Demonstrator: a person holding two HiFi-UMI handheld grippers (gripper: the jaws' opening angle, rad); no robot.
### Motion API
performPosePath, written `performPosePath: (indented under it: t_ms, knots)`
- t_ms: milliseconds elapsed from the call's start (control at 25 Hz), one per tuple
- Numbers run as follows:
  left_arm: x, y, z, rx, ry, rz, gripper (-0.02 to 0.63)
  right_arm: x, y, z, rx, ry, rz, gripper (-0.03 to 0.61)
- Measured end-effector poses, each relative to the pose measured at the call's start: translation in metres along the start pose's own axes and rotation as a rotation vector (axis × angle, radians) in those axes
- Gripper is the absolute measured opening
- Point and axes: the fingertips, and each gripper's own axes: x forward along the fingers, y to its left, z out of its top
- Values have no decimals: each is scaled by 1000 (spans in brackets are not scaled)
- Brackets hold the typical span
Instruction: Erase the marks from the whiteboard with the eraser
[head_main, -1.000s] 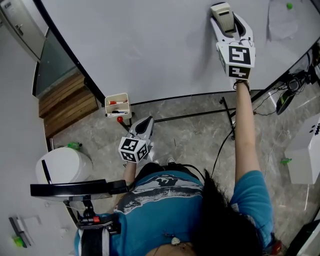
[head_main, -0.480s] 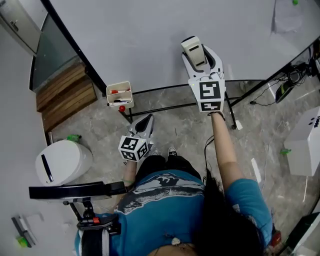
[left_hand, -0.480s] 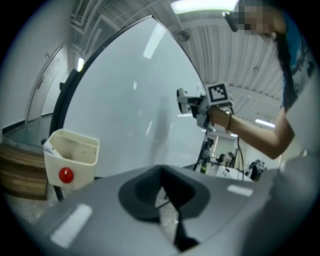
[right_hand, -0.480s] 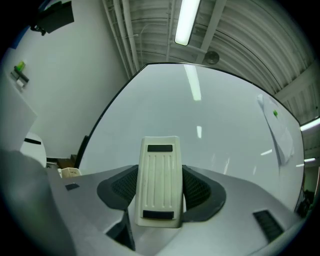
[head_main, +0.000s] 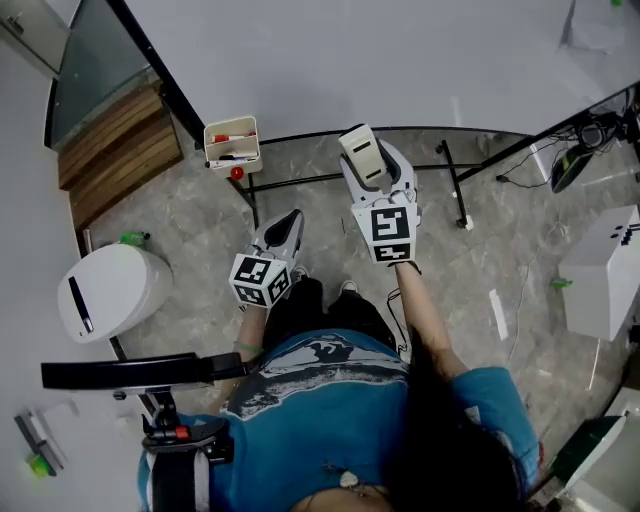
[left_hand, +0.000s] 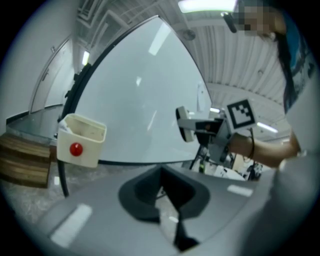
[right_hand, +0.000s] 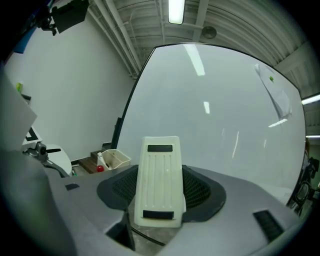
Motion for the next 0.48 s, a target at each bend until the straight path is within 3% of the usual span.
performPosePath:
  t_ms: [280, 480]
  knots:
    - [-7, -20, -1, 12, -27, 43, 3, -39, 19, -41, 18, 55, 61, 262]
    - [-9, -68, -13, 31, -49, 113, 3, -98, 11, -80, 33, 86, 108, 262]
